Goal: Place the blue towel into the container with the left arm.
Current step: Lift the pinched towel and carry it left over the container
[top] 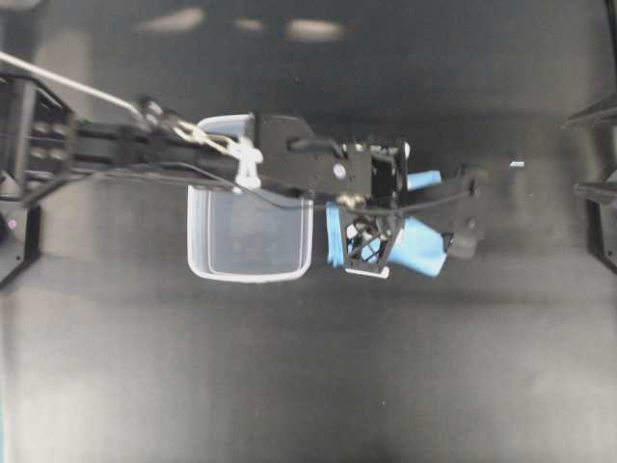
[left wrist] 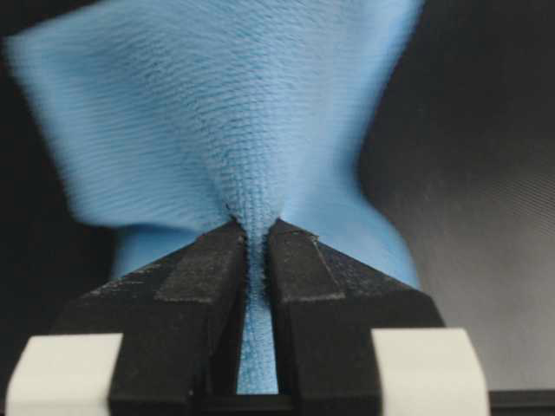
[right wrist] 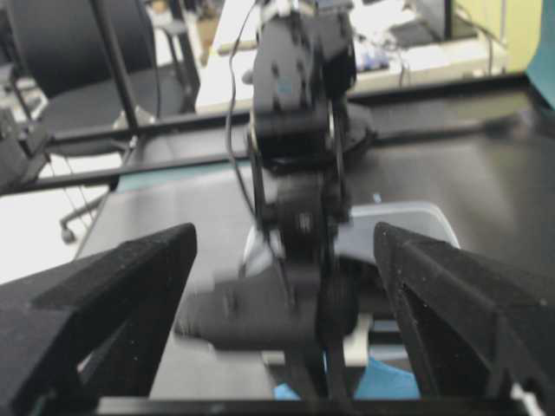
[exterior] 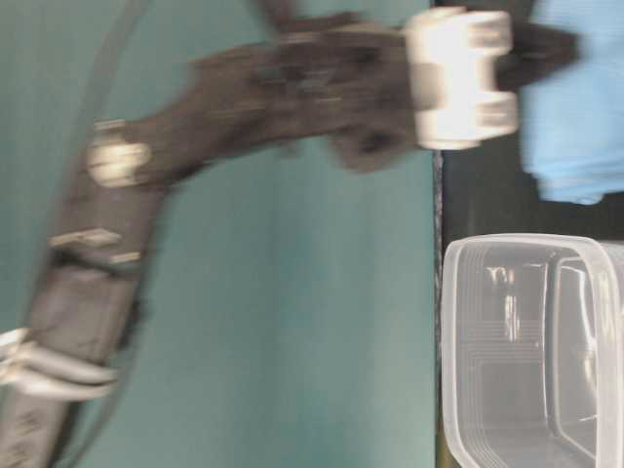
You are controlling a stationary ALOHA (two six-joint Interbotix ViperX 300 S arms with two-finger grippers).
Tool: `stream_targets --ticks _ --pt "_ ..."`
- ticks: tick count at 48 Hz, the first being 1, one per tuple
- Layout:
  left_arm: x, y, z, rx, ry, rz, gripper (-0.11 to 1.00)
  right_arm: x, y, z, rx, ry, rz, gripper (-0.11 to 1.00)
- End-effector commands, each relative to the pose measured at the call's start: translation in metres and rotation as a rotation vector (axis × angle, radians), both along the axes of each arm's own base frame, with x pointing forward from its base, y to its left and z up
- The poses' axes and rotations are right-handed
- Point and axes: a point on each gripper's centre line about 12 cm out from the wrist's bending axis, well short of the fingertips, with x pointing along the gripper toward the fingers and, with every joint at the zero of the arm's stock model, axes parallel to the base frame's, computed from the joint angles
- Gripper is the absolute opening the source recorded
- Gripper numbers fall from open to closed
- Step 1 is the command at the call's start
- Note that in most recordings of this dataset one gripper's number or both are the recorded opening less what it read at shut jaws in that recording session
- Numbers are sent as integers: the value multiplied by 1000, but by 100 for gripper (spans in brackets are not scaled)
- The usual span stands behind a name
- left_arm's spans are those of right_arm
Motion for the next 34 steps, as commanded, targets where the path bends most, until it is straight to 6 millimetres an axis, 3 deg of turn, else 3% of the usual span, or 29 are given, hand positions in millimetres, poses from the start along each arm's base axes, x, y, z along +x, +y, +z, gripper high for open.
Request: stream_targets --ticks 1,7,13,20,27,34 --pt "-8 -3 64 1 -100 -4 5 1 0 10 2 -35 -2 79" --pt "-34 -1 113 1 -137 0 5 1 0 9 -1 -34 0 79" --pt "-64 3 139 2 -124 10 5 1 0 9 -1 -32 -1 79" --pt "-101 11 142 3 -78 28 5 1 0 9 0 -35 -2 79" --pt "-134 15 128 2 -34 41 5 1 0 9 2 -38 0 79" --pt "-153 15 116 2 -43 40 5 1 0 9 5 -38 -2 79"
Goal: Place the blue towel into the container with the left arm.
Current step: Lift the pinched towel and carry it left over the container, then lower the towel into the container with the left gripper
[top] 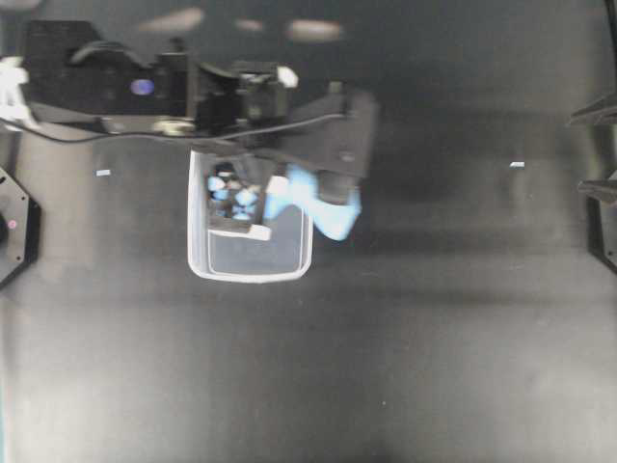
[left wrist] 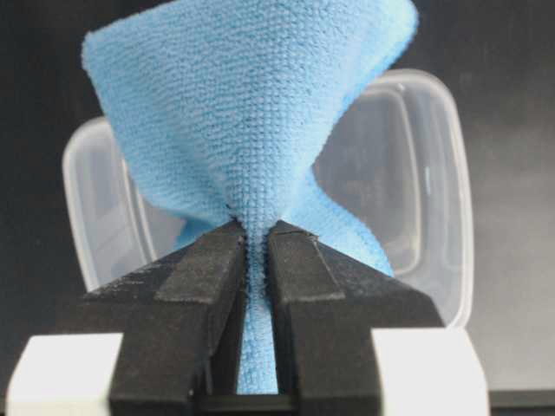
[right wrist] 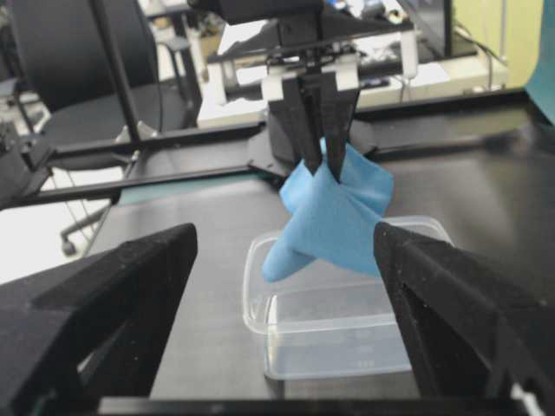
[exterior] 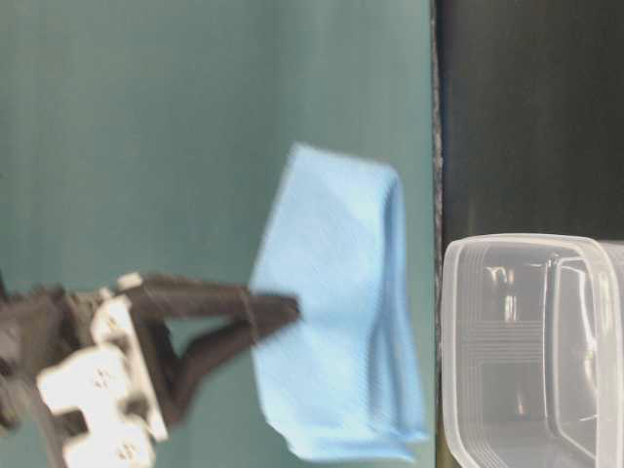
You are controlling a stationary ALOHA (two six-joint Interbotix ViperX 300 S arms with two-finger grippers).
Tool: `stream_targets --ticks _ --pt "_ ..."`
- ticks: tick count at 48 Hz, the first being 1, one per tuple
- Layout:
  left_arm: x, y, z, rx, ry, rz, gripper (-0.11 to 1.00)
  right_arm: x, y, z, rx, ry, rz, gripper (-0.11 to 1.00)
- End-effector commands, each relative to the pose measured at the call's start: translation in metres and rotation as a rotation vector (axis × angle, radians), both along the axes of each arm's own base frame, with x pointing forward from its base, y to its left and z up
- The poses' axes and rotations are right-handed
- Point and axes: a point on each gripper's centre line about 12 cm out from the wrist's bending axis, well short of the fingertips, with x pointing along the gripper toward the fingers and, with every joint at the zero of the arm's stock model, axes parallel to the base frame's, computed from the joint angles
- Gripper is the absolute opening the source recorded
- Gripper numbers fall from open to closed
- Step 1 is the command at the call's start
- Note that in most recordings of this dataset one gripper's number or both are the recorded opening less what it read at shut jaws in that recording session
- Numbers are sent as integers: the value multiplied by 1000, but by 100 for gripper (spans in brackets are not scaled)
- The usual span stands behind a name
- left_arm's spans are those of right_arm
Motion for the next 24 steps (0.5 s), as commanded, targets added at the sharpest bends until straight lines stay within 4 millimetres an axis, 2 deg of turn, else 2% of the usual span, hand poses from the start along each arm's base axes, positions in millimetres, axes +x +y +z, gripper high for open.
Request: stream_targets --ticks 1,11,24 --pt "-15 -1 7 3 -57 -3 5 1 0 7 8 -18 -2 79" --pt "-29 0 -11 2 -51 0 5 1 0 5 11 -14 -2 79" --pt "-31 2 -22 -3 -51 15 5 1 0 -1 8 5 -3 79"
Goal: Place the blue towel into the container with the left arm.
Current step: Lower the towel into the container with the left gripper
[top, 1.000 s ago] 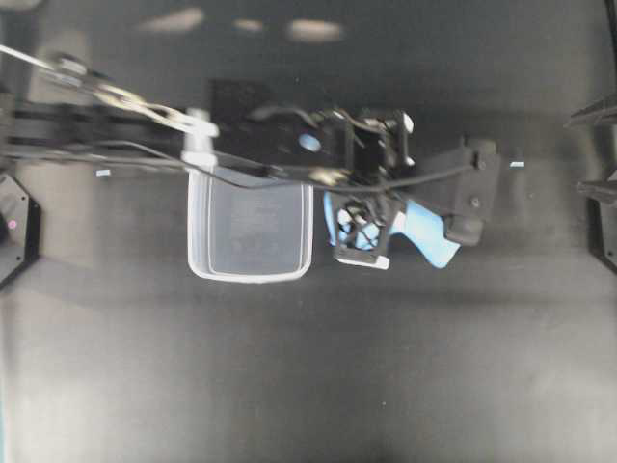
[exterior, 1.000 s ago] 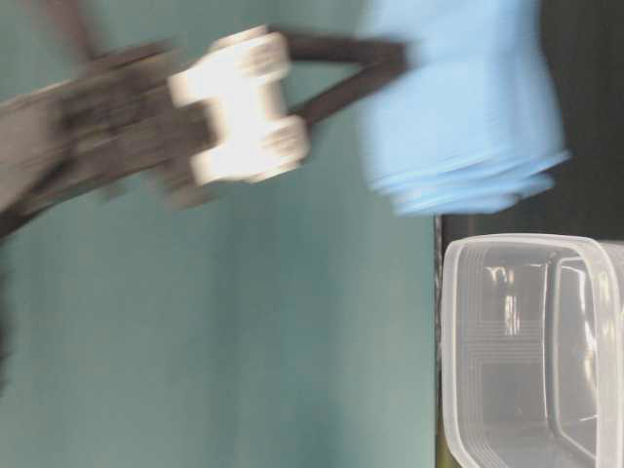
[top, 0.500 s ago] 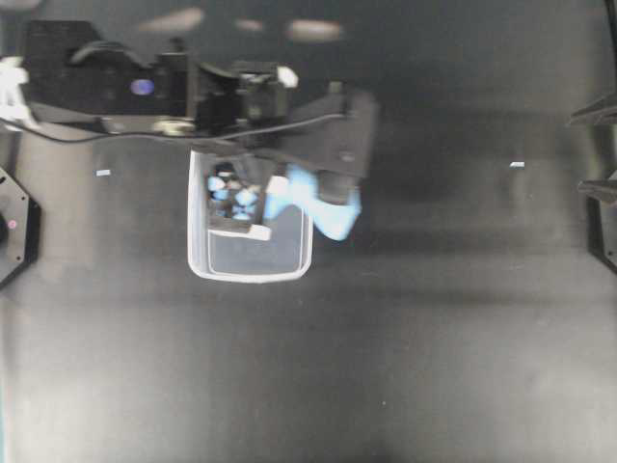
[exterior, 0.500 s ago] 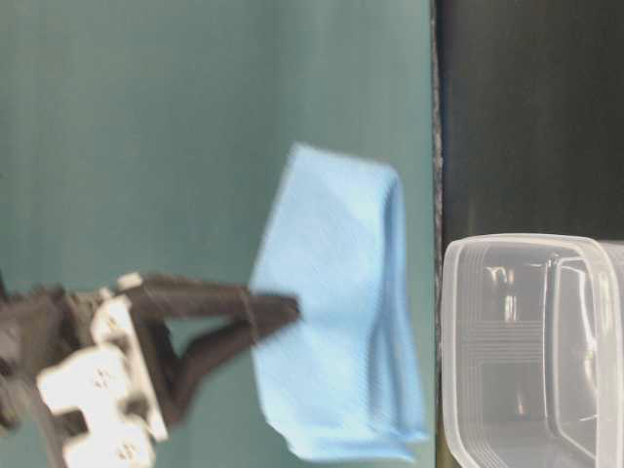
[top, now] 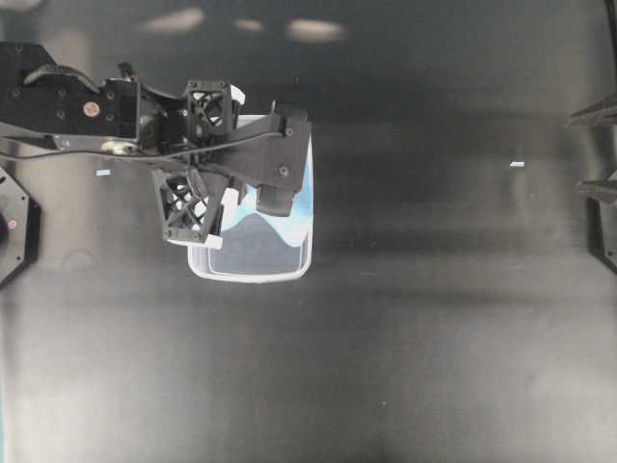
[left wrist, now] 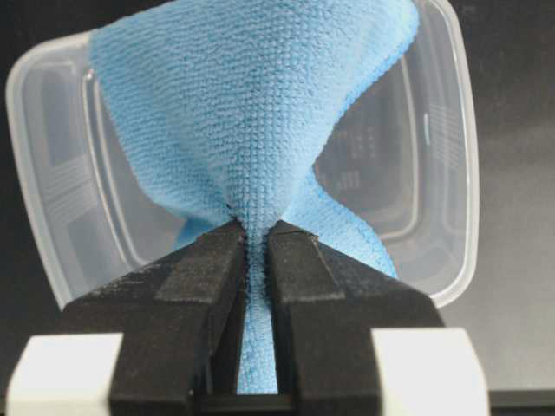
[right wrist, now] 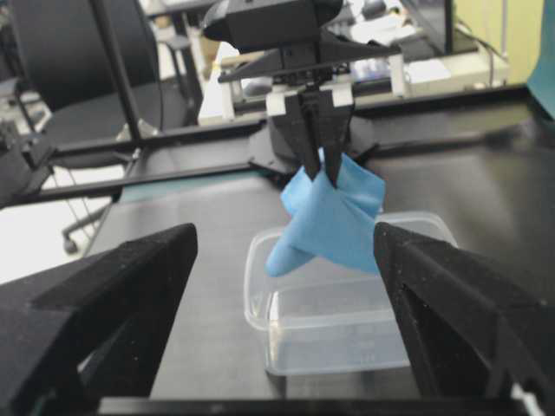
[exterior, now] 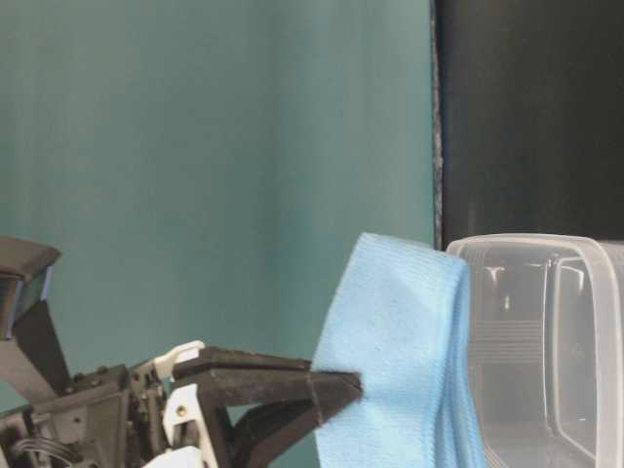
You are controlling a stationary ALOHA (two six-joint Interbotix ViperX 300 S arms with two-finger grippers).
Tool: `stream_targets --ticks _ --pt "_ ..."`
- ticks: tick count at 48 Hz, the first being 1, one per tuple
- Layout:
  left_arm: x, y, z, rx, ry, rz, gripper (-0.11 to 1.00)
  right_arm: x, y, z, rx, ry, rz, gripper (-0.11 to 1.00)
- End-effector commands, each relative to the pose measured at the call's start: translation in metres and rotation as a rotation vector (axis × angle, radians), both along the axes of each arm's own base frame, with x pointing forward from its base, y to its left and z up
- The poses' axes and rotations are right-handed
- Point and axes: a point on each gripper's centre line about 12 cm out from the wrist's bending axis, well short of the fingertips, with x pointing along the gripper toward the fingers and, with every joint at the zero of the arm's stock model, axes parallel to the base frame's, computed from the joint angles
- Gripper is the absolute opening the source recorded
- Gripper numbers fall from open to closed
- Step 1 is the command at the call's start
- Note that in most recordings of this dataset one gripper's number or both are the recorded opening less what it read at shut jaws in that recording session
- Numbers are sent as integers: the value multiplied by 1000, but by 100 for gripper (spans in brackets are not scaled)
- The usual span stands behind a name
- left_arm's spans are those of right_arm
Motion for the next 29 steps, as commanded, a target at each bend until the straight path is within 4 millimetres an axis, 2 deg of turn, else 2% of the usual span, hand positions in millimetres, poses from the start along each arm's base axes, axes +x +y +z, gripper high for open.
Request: stream_targets --ticks 1,14,16,20,26,29 --pt "0 3 8 3 -49 7 5 1 0 2 2 -5 -1 79" --pt "-1 4 -1 2 -80 13 6 1 0 -4 6 11 0 79" --pt "-3 6 -2 0 -77 19 10 1 0 -4 6 11 -2 79" --pt "-4 6 -6 -3 -76 27 32 1 0 -4 6 6 0 79" --pt "-2 2 -4 -12 -136 32 72 1 0 -4 1 11 0 79" --pt "0 0 1 -20 -180 37 84 1 0 -6 3 17 0 79"
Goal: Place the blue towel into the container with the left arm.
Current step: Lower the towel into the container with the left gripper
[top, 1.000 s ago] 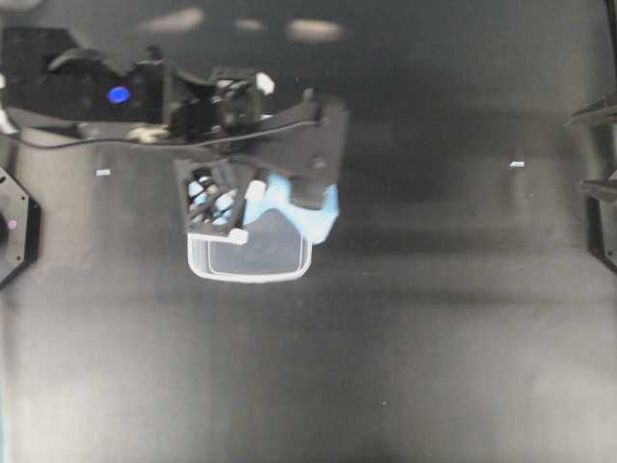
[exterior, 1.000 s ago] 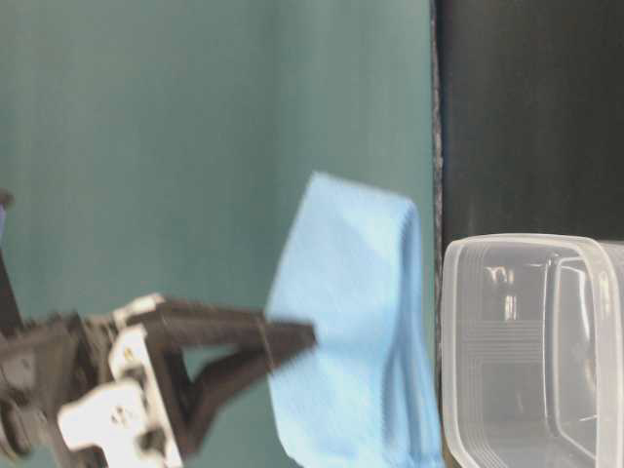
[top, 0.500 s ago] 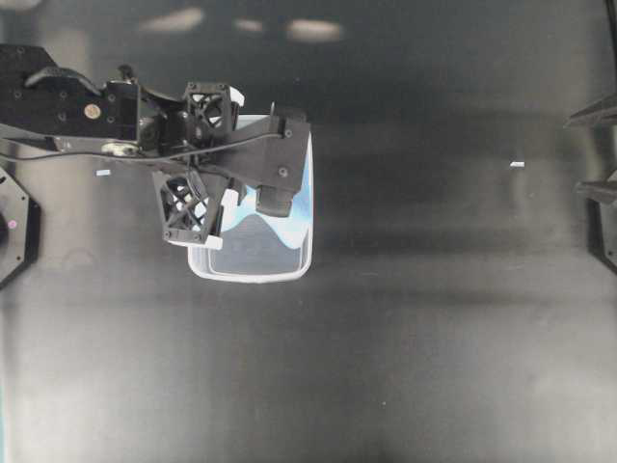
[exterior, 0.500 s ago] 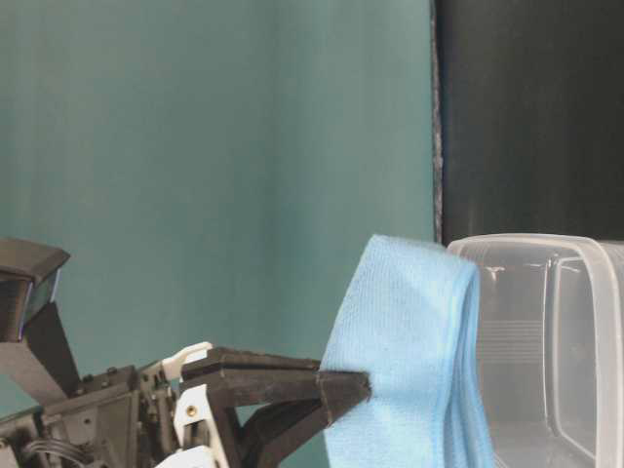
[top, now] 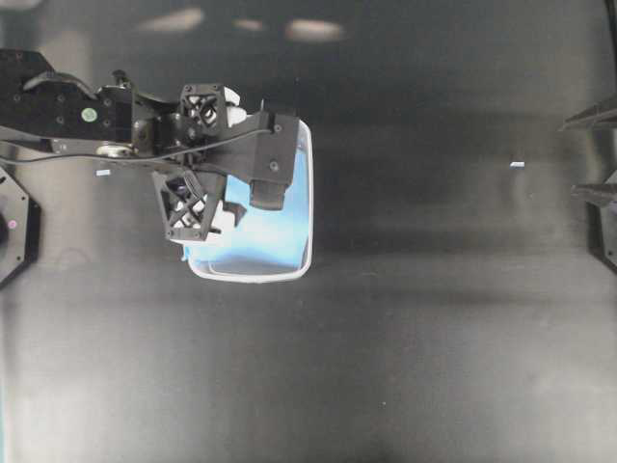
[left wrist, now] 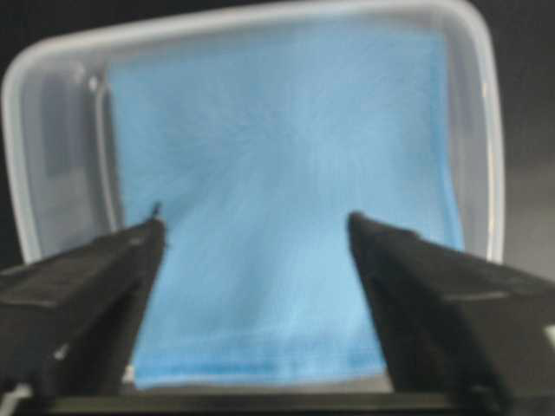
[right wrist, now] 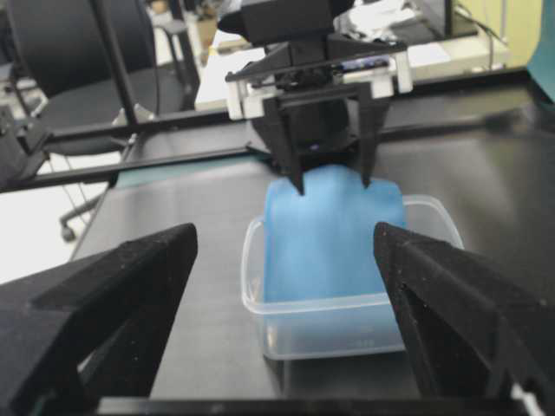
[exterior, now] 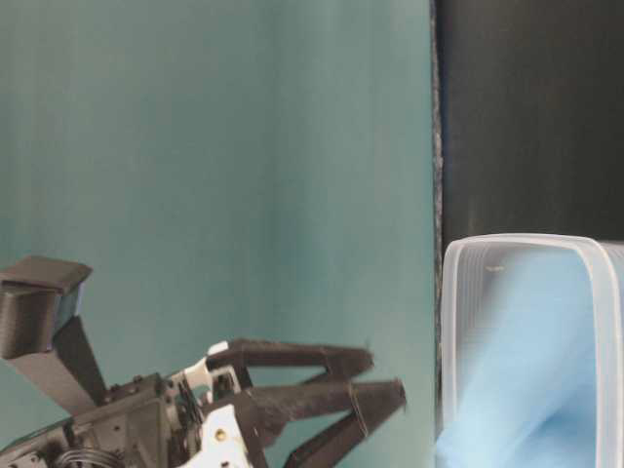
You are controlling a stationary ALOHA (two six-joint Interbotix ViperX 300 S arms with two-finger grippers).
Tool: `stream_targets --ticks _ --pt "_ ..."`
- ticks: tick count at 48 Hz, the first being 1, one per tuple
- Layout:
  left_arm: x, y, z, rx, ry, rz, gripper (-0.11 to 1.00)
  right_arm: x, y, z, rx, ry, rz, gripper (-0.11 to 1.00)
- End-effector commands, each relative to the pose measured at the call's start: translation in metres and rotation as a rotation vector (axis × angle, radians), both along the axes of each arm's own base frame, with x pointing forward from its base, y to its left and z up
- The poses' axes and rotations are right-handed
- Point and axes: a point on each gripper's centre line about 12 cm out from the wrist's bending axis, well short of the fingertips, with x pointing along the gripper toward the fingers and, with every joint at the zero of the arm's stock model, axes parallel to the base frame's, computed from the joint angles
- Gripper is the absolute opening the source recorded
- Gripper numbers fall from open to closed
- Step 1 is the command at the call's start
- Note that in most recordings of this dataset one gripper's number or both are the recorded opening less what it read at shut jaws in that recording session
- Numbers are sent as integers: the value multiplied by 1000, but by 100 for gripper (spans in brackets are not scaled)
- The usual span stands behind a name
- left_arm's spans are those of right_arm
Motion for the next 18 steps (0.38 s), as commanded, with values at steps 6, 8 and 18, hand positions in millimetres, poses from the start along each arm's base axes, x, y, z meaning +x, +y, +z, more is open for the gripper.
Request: stream_targets --ticks 6,8,18 --pt "0 -1 31 -16 -171 29 87 0 0 1 3 -6 -1 79" --pt "-4 -2 39 -18 -214 27 84 -1 0 3 2 -14 -1 79" --pt "-32 -8 83 -23 -459 8 86 -5 -1 7 -3 -38 -6 79"
